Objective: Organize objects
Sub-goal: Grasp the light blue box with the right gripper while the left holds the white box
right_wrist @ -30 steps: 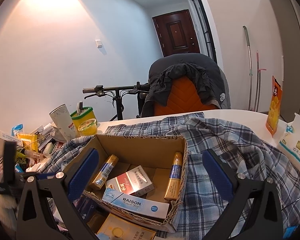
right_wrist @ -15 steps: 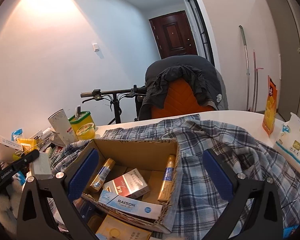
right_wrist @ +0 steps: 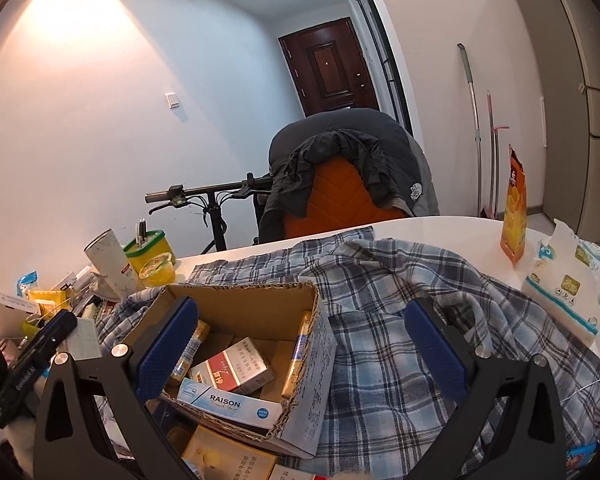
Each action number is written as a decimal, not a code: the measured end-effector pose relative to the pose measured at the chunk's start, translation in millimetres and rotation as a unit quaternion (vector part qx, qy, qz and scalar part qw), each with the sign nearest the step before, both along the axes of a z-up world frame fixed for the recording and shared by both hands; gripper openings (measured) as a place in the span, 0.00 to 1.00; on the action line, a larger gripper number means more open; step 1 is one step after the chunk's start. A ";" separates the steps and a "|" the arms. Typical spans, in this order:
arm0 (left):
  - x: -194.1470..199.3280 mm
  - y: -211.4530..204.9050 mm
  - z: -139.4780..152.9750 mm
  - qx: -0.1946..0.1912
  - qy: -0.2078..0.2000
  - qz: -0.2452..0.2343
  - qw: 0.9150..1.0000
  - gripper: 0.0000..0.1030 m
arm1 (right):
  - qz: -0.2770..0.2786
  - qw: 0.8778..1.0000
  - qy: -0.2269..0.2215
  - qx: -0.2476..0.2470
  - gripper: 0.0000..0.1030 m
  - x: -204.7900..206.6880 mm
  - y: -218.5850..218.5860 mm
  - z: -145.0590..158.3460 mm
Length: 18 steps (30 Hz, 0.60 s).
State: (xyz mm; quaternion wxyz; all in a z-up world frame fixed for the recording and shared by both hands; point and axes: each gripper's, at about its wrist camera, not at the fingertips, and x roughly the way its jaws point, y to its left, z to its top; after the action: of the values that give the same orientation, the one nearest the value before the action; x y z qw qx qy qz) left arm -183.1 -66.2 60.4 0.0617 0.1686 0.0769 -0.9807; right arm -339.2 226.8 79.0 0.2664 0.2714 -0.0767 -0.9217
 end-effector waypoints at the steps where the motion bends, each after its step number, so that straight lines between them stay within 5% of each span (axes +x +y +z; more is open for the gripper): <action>1: -0.1 2.5 -0.5 -0.005 0.000 -0.001 1.000 0.55 | 0.002 1.000 0.003 0.001 1.00 1.7 -1.1 1.1; 8: 3.0 8.2 0.2 -0.014 0.013 -0.009 1.000 0.55 | 0.022 1.000 0.015 0.013 1.00 14.6 -8.9 5.6; 12: -0.1 7.1 -2.5 -0.010 0.006 -0.008 1.000 0.55 | 0.074 0.997 -0.014 -0.028 1.00 22.2 -10.0 6.5; 18: -1.0 7.1 -3.9 -0.013 0.005 -0.009 1.000 0.55 | 0.128 0.990 0.010 -0.060 1.00 77.6 3.8 5.7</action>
State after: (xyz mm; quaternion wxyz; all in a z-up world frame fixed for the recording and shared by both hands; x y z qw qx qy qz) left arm -184.1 -59.0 56.5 0.0550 0.1632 0.0633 -0.9830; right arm -261.6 230.6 84.7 0.3989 0.2536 -0.0939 -0.8762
